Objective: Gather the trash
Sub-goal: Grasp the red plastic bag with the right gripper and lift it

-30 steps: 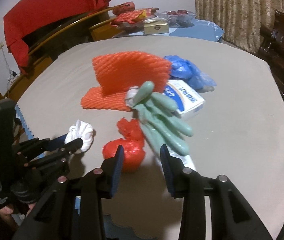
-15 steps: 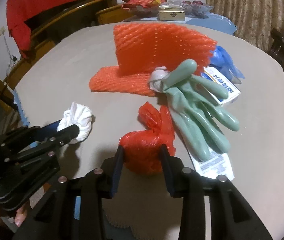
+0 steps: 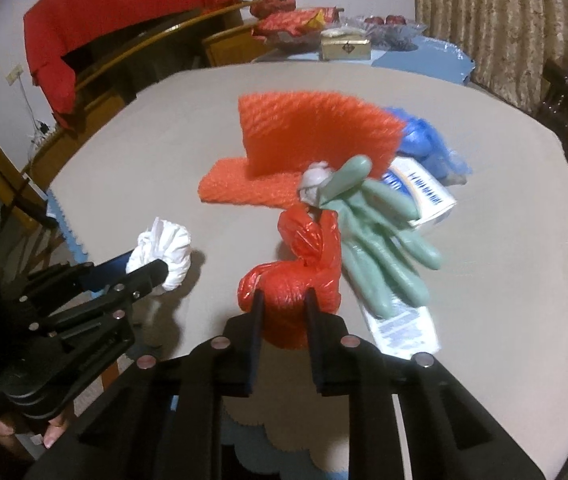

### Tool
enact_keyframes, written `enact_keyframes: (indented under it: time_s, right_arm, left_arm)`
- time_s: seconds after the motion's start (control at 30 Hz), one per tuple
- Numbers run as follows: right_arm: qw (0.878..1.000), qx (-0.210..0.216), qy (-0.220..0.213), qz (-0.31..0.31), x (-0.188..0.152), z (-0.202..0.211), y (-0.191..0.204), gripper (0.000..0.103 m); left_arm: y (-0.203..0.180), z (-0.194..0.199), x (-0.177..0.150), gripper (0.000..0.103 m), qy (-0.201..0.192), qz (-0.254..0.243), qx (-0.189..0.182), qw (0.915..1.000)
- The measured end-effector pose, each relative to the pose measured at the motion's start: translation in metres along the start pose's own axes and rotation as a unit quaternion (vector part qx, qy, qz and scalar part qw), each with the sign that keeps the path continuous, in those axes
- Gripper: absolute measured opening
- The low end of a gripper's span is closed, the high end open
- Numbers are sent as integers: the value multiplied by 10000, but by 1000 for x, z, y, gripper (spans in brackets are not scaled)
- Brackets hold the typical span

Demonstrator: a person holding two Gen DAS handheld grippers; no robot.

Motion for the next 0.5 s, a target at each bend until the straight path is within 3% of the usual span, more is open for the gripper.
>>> enact_keyframes:
  time_s: [0.23, 0.5]
  right_arm:
    - [9997, -2, -237, -110, 5, 43, -27, 19]
    - [9984, -237, -451, -262, 4, 86, -85, 19]
  left_arm:
    - [-33, 32, 6, 25, -78, -84, 91, 9999]
    - [-93, 51, 18, 25, -150, -159, 31, 9998]
Point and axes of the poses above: each gripper's, at about its wrist camera, not at the fingertips, and z roughly against the way its jaws point, y to its left, x to its top, the point moved 10 cm from there along -z, roughly the way its jaws point, and after that the axes turned 4 degrees about -z, right-handed, at the moved point
